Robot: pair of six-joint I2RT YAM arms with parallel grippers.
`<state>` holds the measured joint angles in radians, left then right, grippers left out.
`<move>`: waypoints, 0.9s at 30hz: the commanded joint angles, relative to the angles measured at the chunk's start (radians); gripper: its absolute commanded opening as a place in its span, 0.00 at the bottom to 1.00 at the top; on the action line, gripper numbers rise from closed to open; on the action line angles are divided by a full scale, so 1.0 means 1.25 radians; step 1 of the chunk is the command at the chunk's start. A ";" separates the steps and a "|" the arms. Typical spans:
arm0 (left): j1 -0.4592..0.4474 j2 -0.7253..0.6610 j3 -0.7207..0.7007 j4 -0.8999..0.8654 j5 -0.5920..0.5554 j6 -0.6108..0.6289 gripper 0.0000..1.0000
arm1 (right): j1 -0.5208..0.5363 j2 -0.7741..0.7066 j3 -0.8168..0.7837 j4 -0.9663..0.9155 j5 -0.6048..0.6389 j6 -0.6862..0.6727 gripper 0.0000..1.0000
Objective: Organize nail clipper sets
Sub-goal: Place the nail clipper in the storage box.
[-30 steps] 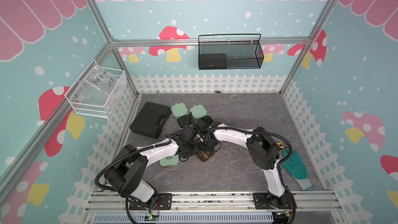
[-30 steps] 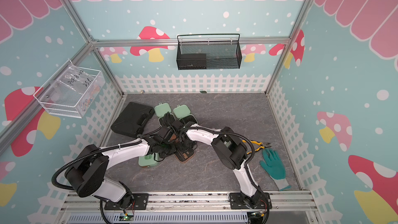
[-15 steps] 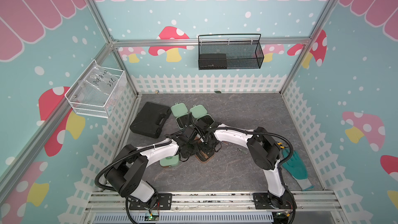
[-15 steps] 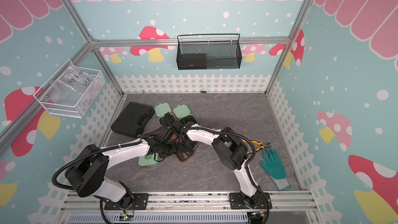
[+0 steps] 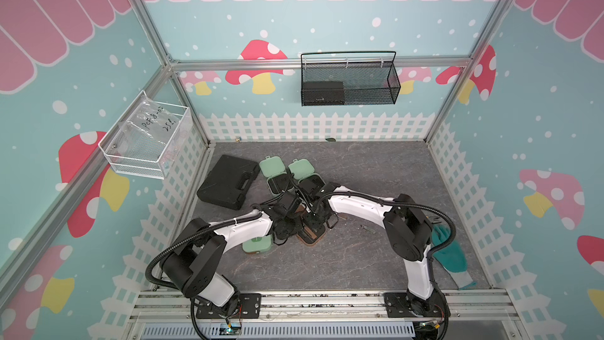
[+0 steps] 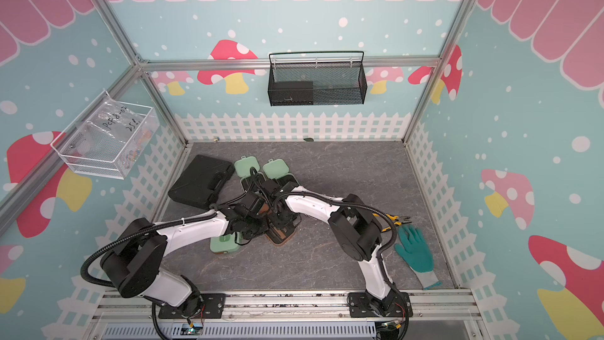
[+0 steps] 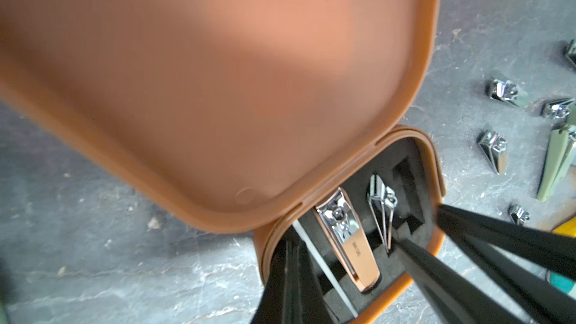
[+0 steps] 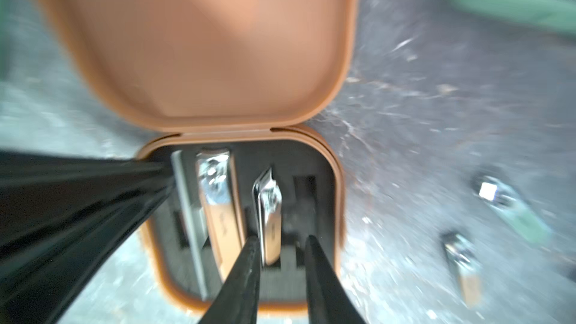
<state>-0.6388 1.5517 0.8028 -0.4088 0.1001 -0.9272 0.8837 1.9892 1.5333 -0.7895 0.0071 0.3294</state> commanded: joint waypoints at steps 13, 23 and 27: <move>-0.007 0.021 -0.018 -0.034 -0.019 0.010 0.00 | 0.011 0.025 -0.016 0.084 -0.040 -0.016 0.17; -0.007 0.017 -0.021 -0.035 -0.021 0.008 0.00 | 0.011 0.057 -0.075 0.116 -0.067 -0.005 0.09; -0.007 0.018 -0.021 -0.035 -0.020 0.007 0.00 | 0.012 0.058 -0.109 0.131 -0.085 0.005 0.08</move>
<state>-0.6388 1.5520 0.7990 -0.4072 0.0975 -0.9283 0.8703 2.0193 1.4494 -0.6121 -0.0769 0.3386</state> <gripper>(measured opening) 0.049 0.084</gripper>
